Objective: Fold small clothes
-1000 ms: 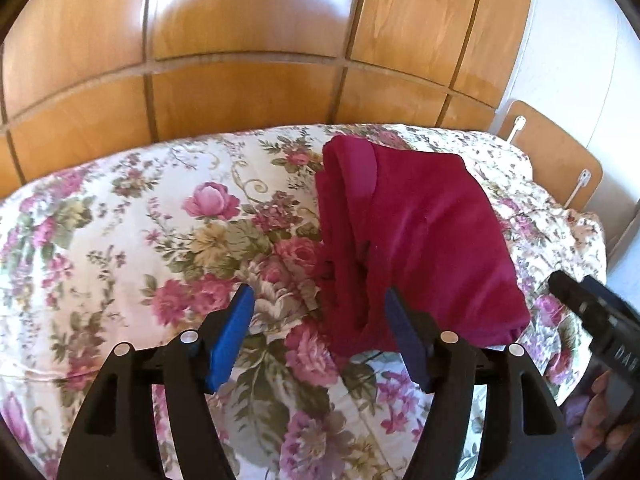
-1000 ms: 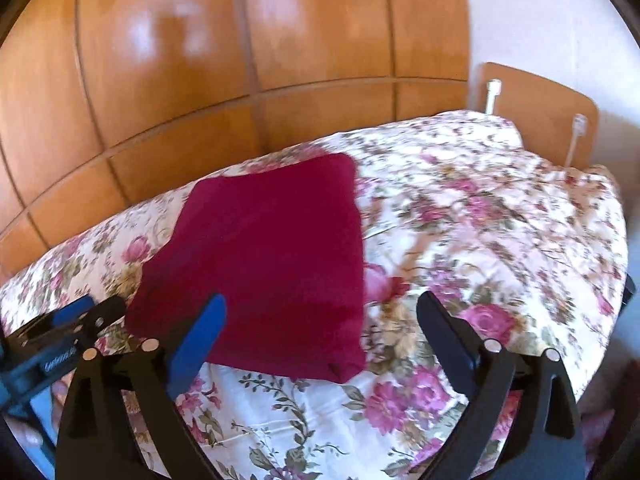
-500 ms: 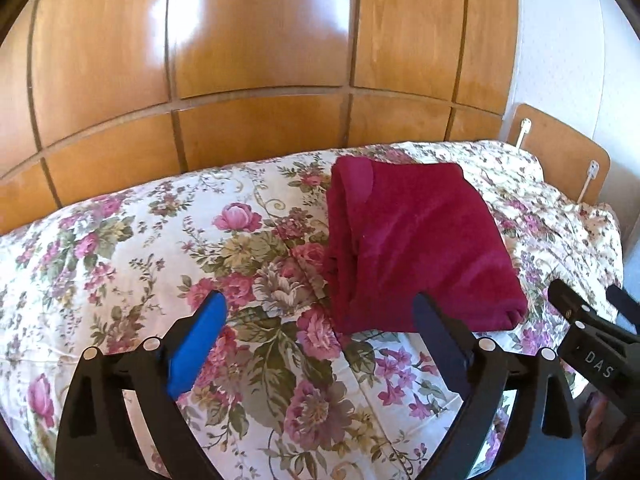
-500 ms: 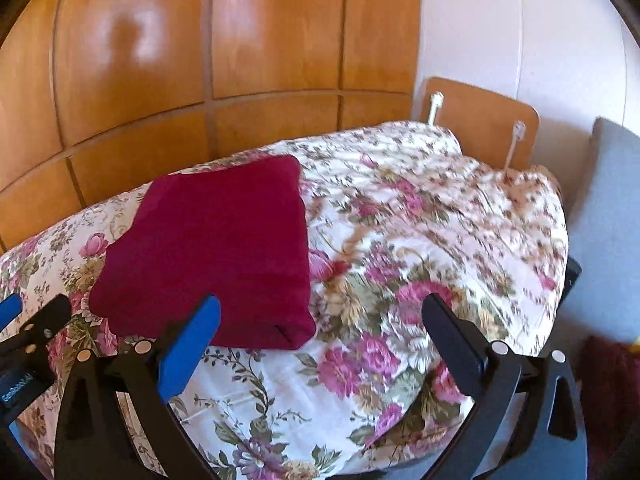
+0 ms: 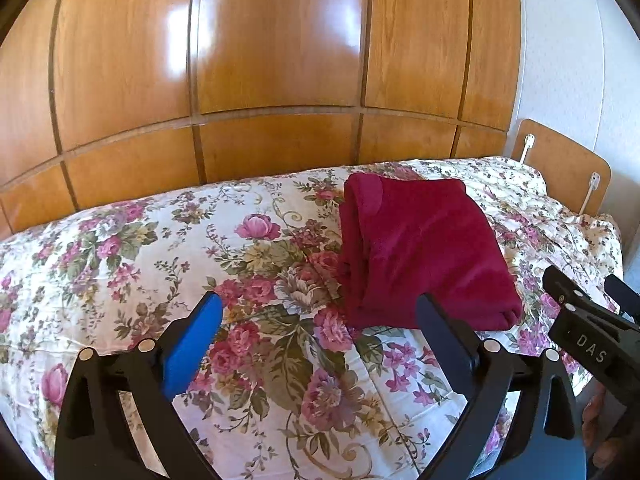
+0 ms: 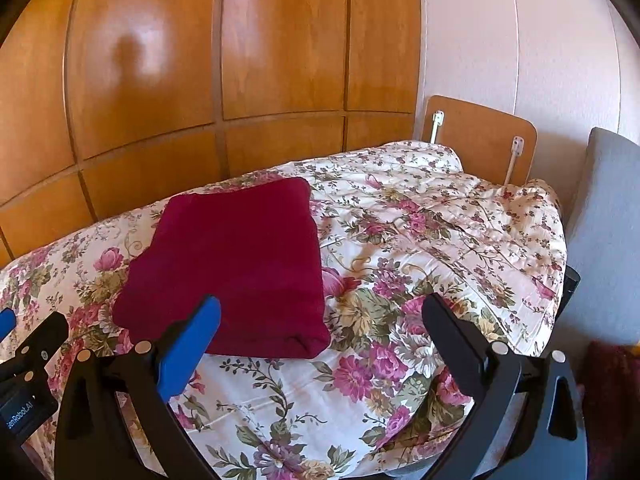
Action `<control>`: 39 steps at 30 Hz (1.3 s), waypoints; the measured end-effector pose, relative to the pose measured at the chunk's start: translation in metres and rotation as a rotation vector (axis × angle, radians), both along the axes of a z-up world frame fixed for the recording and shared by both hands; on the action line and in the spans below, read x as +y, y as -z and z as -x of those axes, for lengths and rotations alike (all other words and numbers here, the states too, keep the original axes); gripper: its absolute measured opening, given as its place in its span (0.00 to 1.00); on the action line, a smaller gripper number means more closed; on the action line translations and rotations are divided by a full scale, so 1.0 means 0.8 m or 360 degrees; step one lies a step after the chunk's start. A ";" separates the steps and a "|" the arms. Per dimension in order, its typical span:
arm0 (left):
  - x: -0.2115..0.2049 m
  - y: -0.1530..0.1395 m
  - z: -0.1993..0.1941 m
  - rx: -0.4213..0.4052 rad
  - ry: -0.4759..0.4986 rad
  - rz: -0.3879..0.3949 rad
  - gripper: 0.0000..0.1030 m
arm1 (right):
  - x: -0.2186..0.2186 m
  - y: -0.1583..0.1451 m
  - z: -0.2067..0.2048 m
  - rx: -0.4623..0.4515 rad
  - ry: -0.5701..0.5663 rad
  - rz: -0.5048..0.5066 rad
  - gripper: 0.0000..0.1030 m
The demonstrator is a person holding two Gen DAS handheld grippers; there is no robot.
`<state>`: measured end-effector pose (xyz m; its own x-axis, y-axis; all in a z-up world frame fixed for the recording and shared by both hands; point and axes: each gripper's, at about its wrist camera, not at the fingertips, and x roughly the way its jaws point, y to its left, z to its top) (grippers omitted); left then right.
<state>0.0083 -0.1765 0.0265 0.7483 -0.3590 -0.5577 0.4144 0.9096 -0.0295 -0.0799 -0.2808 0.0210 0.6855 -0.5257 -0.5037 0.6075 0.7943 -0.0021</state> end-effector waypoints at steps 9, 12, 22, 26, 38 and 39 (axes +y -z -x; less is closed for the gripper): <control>-0.003 -0.001 0.006 -0.0013 -0.0002 -0.0007 0.93 | 0.000 0.006 -0.003 0.0014 -0.0018 -0.0016 0.98; -0.003 0.001 0.004 -0.0002 -0.0007 -0.0007 0.93 | -0.001 0.010 -0.005 0.0023 -0.0016 -0.0022 0.98; -0.004 0.005 0.001 0.0010 -0.0009 -0.0007 0.93 | 0.000 0.014 -0.007 0.0027 -0.0028 -0.0028 0.98; -0.003 0.005 0.000 0.0011 -0.0015 -0.0001 0.93 | 0.002 0.018 -0.007 0.0038 -0.0043 -0.0025 0.98; -0.004 0.004 0.001 -0.0001 -0.0029 -0.0015 0.93 | 0.011 0.018 -0.007 0.0032 -0.0059 -0.0005 0.98; -0.004 0.004 0.001 0.0001 -0.0027 -0.0014 0.93 | 0.012 0.018 -0.008 0.0034 -0.0063 -0.0002 0.98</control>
